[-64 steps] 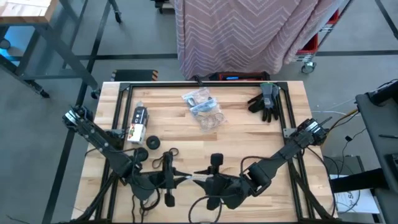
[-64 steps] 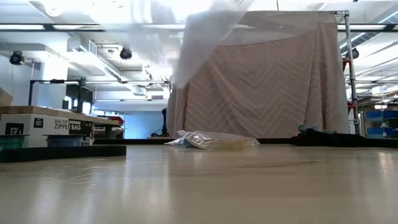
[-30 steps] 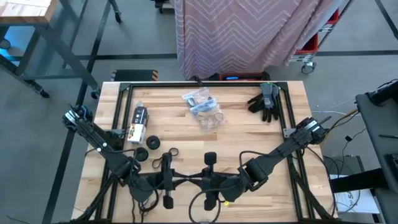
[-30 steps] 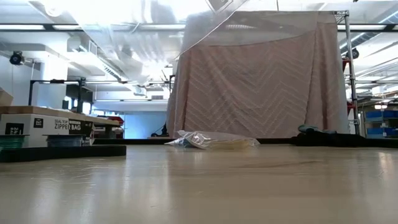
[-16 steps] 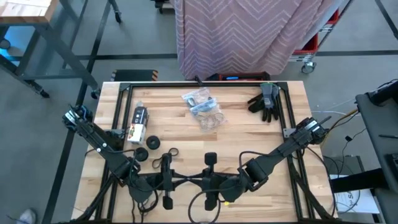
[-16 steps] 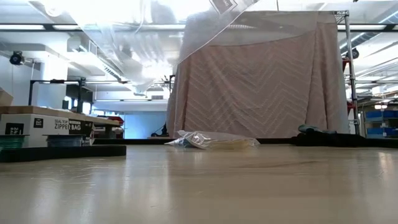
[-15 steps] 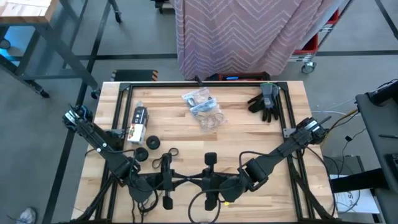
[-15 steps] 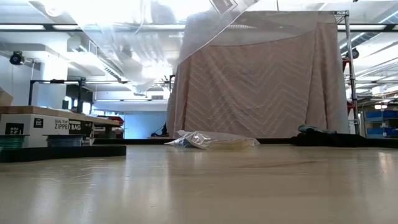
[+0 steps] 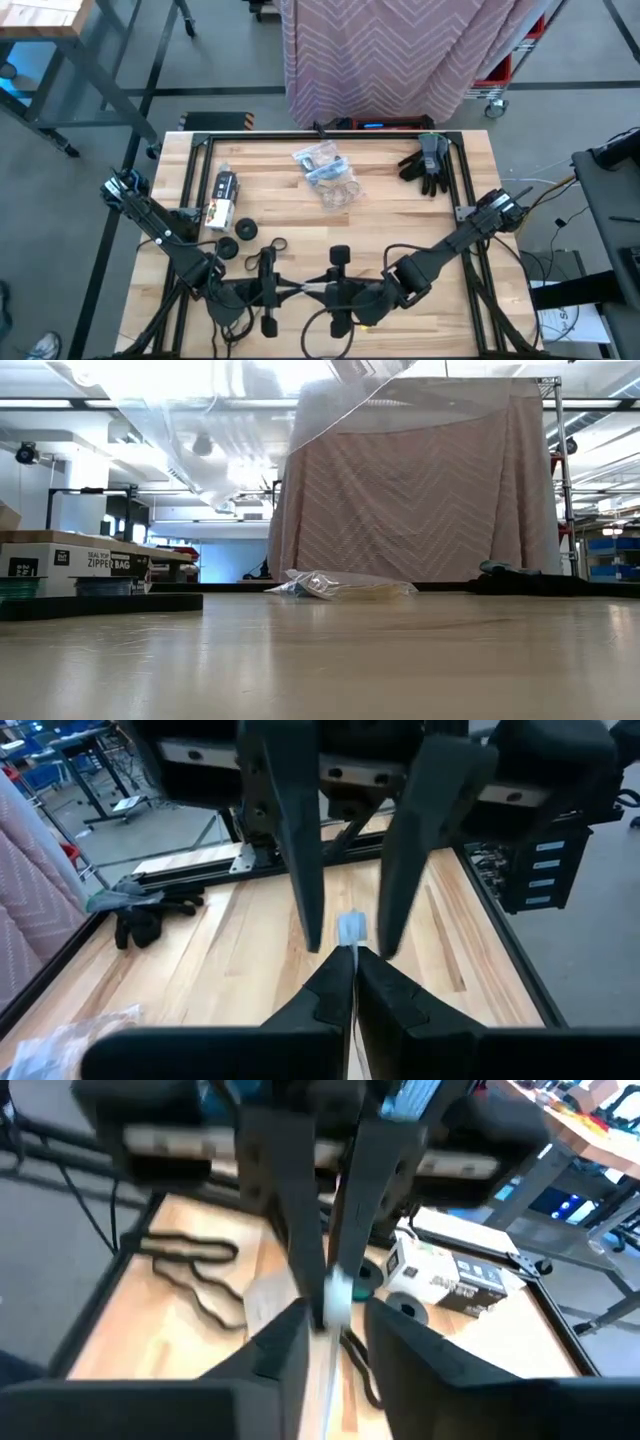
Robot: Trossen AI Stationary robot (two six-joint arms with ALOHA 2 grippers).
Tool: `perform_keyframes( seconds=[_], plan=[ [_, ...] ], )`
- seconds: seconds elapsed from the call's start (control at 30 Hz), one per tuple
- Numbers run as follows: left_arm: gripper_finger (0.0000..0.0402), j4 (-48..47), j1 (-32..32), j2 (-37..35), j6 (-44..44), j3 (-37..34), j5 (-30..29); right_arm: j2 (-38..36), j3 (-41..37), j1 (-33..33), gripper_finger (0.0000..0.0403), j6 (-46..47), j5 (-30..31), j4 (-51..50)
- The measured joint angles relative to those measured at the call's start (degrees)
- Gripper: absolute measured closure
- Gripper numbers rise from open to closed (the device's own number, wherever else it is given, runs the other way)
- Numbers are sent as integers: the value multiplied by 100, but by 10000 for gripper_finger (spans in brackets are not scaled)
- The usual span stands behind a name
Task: Sort rubber bands
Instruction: Open the transparent zip bag
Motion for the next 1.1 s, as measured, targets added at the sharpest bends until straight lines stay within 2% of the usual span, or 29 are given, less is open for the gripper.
perform_keyframes(
  seconds=[0.13, 0.23, 0.57, 0.87, 1.1],
  plan=[
    [402, 2, -8, 0, 0, 0, 0, 0, -2, 64, 284, 277, 46, -175],
    [402, 4, -8, 0, 0, 0, -2, 4, -2, 69, 291, 345, 58, -232],
    [402, 7, -21, 0, 35, 0, -1, 9, -2, 56, 396, 331, 77, -276],
    [401, 138, -157, -42, 151, 0, -5, 9, -2, 54, 400, 414, 55, -300],
    [386, 138, -174, -60, 175, 0, -34, 9, -2, 44, 402, 440, 56, -304]
  ],
)
